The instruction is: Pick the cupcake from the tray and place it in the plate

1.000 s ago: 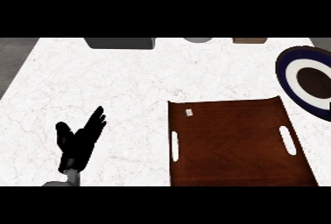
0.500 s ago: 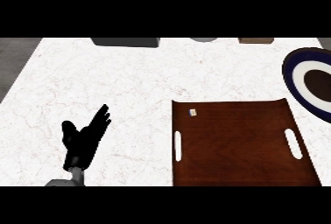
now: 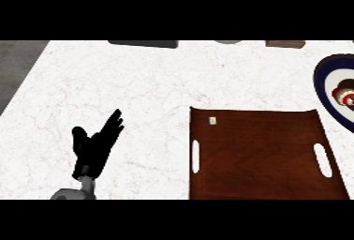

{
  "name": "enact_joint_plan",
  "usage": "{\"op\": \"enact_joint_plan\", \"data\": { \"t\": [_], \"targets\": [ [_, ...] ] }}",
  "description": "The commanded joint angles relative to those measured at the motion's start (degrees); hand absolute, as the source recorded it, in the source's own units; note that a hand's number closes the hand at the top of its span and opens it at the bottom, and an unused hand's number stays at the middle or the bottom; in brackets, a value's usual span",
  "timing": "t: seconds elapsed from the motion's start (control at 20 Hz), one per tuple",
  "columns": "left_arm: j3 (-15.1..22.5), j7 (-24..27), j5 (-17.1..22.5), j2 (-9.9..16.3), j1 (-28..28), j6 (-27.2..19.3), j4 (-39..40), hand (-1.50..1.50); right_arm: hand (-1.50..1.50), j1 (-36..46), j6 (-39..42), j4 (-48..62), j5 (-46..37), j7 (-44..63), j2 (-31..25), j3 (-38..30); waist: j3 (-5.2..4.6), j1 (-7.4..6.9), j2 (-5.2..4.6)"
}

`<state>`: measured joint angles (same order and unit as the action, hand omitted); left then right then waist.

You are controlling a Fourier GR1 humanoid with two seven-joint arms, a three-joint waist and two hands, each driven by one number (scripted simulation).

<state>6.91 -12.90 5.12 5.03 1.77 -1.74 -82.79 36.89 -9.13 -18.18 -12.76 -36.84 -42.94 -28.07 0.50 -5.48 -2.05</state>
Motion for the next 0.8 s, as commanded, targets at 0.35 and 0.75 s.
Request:
{"op": "enact_joint_plan", "data": {
  "t": [0.35, 0.75],
  "targets": [
    [-0.7, 0.2, 0.0, 0.1, 1.2, 0.1, 1.8, 0.0, -1.5, 5.5, 11.2, 5.0, 3.8, -7.8, 1.8, -3.3, 0.21, 0.62, -0.23],
    [-1.0, -0.7, -0.1, -0.5, 1.7, -0.9, 1.4, 0.0, -1.5, 3.7, 21.6, 9.6, 11.2, -7.0, -3.5, -10.9, 0.19, 2.0, -0.13]
  ]
}}
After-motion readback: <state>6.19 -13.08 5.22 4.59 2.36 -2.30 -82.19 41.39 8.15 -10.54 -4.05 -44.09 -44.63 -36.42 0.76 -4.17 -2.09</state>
